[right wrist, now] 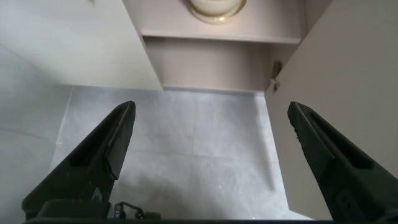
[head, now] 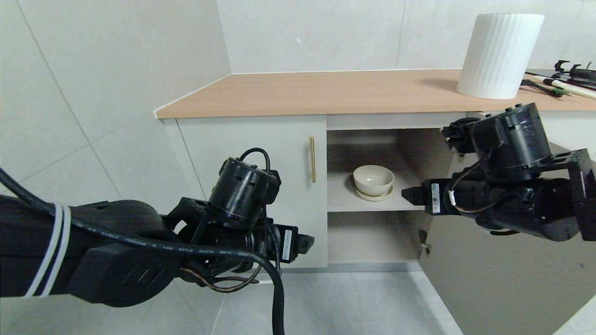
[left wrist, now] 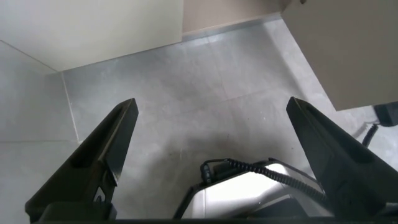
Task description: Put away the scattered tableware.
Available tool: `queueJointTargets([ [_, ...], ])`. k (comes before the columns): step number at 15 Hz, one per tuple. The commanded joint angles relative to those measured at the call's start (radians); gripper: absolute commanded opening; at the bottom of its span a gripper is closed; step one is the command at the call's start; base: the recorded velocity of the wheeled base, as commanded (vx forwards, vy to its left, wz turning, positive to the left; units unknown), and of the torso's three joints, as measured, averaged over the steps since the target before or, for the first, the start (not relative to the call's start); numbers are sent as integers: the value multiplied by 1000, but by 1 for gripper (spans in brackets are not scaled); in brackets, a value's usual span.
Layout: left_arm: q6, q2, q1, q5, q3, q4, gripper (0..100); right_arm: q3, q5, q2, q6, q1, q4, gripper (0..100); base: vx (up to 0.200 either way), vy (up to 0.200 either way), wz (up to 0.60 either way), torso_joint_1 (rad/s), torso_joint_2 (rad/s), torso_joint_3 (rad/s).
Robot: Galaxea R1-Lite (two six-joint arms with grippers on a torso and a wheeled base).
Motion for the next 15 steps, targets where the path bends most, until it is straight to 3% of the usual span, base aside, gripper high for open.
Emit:
queueJointTargets([
  [1, 1, 2, 0, 0, 0, 0, 100, 7, 2, -61, -6, 1, 1, 100, 0, 0, 0, 0, 0, 0],
  [10, 1, 0, 0, 9, 2, 0, 100, 60, 5, -258, -43, -4, 52, 100, 0, -200, 0, 2, 3, 2],
  [11, 1, -11, 0, 9, 2, 0, 100, 50, 9, -329, -53, -7, 138, 100, 0, -200, 0, 2, -2, 2],
  [13, -1, -17, 0, 9, 2, 0, 100, 27, 9, -396, -70, -46, 153, 100, 0, -200, 0, 7, 2, 5],
  [15, -1, -14, 0, 8, 2, 0, 100, -82, 14, -470, -84, -115, 323, 100, 0, 0, 0, 0, 0, 0],
])
